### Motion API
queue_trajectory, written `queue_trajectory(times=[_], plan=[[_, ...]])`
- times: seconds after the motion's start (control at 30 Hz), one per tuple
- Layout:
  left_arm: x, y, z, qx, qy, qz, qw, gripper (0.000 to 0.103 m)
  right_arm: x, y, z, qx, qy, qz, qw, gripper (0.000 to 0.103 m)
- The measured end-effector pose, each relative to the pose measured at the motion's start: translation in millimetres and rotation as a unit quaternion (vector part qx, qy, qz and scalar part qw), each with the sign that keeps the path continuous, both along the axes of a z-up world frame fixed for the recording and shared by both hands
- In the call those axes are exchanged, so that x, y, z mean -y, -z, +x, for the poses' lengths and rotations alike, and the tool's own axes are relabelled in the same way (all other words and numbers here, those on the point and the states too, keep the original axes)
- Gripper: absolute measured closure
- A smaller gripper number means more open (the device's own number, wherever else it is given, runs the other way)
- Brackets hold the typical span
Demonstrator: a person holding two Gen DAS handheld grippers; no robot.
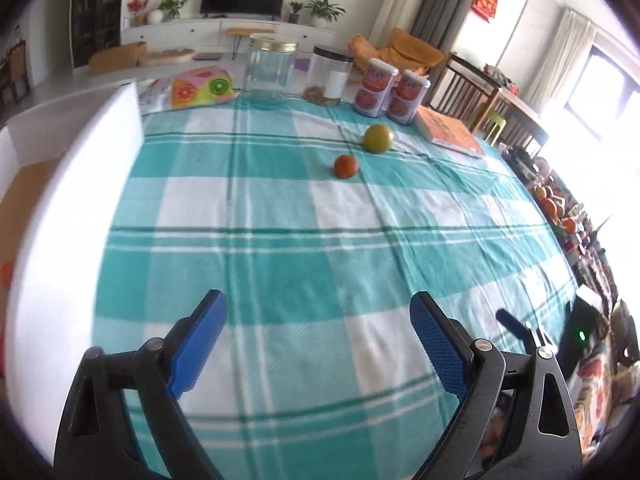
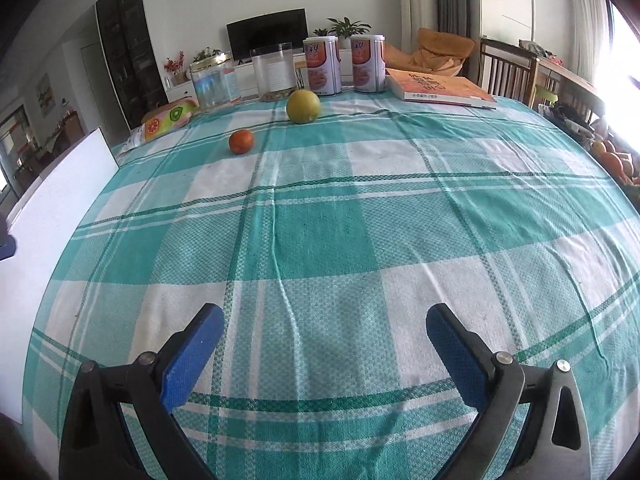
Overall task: Organize fruits
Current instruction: 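Withdraw both open tools from the box back over the table, then grasp the small orange with the left tool while the right grasps the yellow grapefruit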
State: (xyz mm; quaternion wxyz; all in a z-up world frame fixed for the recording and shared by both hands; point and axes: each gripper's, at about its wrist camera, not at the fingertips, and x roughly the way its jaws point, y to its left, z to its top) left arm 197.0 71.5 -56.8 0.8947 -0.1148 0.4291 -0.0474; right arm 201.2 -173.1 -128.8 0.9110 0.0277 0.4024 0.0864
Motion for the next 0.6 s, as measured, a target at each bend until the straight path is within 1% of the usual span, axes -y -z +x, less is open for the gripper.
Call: queue_trajectory(times=[0.1, 0.2, 0.27, 0.3, 0.33, 0.4, 0.43, 0.47, 0.5, 0.53, 0.57, 0.6], plan=[[20, 24, 70, 0.006, 0.000, 0.011, 0.9999, 0.009, 2, 3, 2, -0.012, 0.001, 0.016, 1.000, 0.002], [36, 41, 119, 0.020, 0.011, 0.036, 0.9991, 0.011, 5, 7, 5, -0.023, -0.001, 0.035, 0.999, 0.002], [46, 50, 142, 0.026, 0.018, 0.059, 0.9978, 0.011, 8, 10, 7, -0.032, 0.001, 0.049, 0.998, 0.002], [48, 52, 149, 0.027, 0.018, 0.062, 0.9976, 0.012, 10, 10, 7, -0.033, 0.001, 0.055, 0.998, 0.002], [50, 53, 154, 0.031, 0.019, 0.059, 0.9976, 0.013, 10, 10, 7, -0.032, 0.000, 0.061, 0.998, 0.002], [55, 56, 164, 0.036, 0.021, 0.059, 0.9974, 0.021, 10, 11, 8, -0.034, -0.002, 0.061, 0.998, 0.000], [58, 58, 167, 0.035, 0.025, 0.061, 0.9972, 0.029, 8, 11, 8, -0.035, -0.002, 0.058, 0.998, 0.000], [62, 62, 172, 0.030, 0.032, 0.067, 0.9968, 0.045, 7, 12, 8, -0.036, -0.002, 0.055, 0.998, 0.000], [65, 67, 174, 0.022, 0.039, 0.077, 0.9961, 0.057, 7, 12, 9, -0.038, -0.003, 0.053, 0.998, 0.000], [67, 71, 175, 0.014, 0.043, 0.089, 0.9950, 0.074, 7, 11, 10, -0.042, -0.005, 0.053, 0.998, 0.000], [67, 72, 173, 0.023, 0.045, 0.091, 0.9946, 0.074, 9, 10, 14, -0.050, -0.007, 0.060, 0.997, 0.000], [65, 71, 169, 0.027, 0.042, 0.092, 0.9945, 0.074, 12, 8, 20, -0.060, -0.013, 0.081, 0.995, 0.000]])
